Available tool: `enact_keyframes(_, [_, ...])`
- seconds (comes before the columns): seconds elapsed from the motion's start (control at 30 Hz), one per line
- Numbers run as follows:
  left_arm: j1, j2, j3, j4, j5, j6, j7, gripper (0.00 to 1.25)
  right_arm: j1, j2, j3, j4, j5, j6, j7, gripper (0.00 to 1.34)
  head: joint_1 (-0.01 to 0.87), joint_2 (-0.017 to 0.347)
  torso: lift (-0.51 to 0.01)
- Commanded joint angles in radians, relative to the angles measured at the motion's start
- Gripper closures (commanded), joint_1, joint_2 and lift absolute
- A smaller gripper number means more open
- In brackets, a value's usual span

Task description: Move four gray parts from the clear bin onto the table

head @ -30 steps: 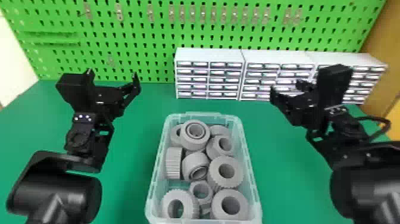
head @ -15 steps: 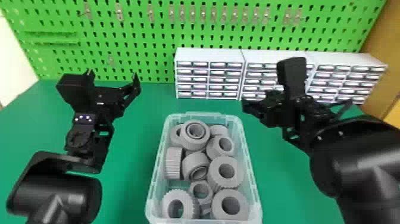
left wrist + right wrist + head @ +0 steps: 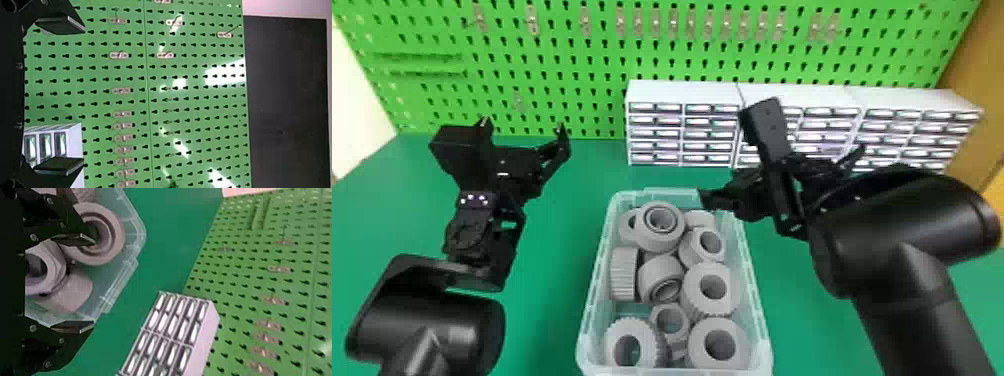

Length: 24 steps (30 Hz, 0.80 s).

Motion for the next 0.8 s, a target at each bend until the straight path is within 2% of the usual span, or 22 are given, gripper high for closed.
enact_keyframes(0.0, [-0.002,0.0,0.002,0.0,0.0,0.0,0.0,0.11,-0.012,0.008,0.022,0.027,0.01,0.017,0.016,0.51,0.678,0.034,-0.05])
enact_keyframes(0.47, [0.004,0.0,0.006,0.0,0.0,0.0,0.0,0.11,-0.016,0.009,0.04,0.113,-0.008,0.036,0.016,0.51,0.678,0.034,-0.05])
enact_keyframes(0.77, [0.004,0.0,0.003,0.002,0.0,0.0,0.0,0.11,-0.021,0.008,0.048,0.116,0.0,0.04,0.016,0.51,0.678,0.034,-0.05])
